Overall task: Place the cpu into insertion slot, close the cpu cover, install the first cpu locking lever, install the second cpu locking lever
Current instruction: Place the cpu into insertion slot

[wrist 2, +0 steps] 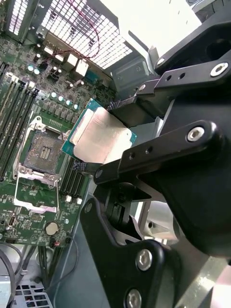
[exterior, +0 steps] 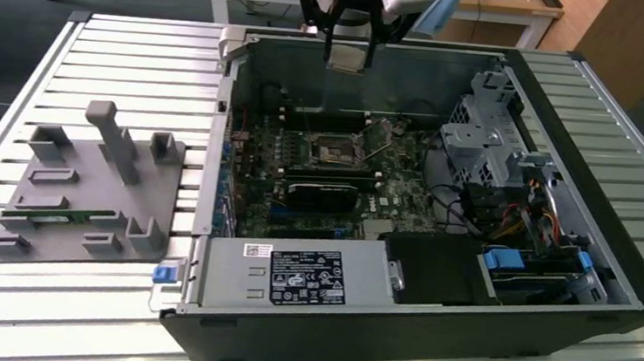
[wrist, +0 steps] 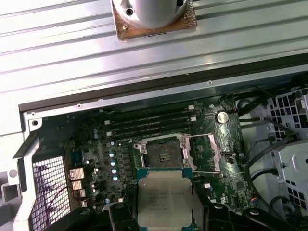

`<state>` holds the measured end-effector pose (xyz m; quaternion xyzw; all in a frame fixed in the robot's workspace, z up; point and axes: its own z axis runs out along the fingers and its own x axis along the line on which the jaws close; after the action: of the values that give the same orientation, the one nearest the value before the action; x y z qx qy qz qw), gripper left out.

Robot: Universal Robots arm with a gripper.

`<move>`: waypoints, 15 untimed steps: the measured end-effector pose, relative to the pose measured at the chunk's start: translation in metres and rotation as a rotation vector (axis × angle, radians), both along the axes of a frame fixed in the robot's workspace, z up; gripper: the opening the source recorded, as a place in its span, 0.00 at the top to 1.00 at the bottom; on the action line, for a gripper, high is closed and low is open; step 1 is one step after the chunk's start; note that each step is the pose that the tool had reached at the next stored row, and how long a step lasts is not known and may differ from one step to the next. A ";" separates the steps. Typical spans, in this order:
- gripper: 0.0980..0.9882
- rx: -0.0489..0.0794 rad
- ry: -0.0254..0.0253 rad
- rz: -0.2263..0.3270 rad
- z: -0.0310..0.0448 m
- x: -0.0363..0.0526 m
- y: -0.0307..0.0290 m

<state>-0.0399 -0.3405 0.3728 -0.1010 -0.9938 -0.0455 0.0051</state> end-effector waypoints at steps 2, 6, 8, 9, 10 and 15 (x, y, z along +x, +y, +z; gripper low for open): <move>0.50 0.000 -0.0001 -0.006 0.0000 0.0000 0.0000; 0.50 0.000 0.0000 -0.017 0.0000 0.0000 0.0000; 0.50 0.000 0.0000 -0.023 0.0000 0.0000 0.0000; 0.50 0.000 0.0000 -0.025 0.0000 0.0000 0.0000; 0.50 0.000 0.0000 -0.028 0.0000 0.0000 0.0000; 0.50 0.000 0.0000 -0.043 0.0000 0.0000 0.0000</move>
<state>-0.0399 -0.3405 0.3728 -0.1222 -0.9914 -0.0456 0.0041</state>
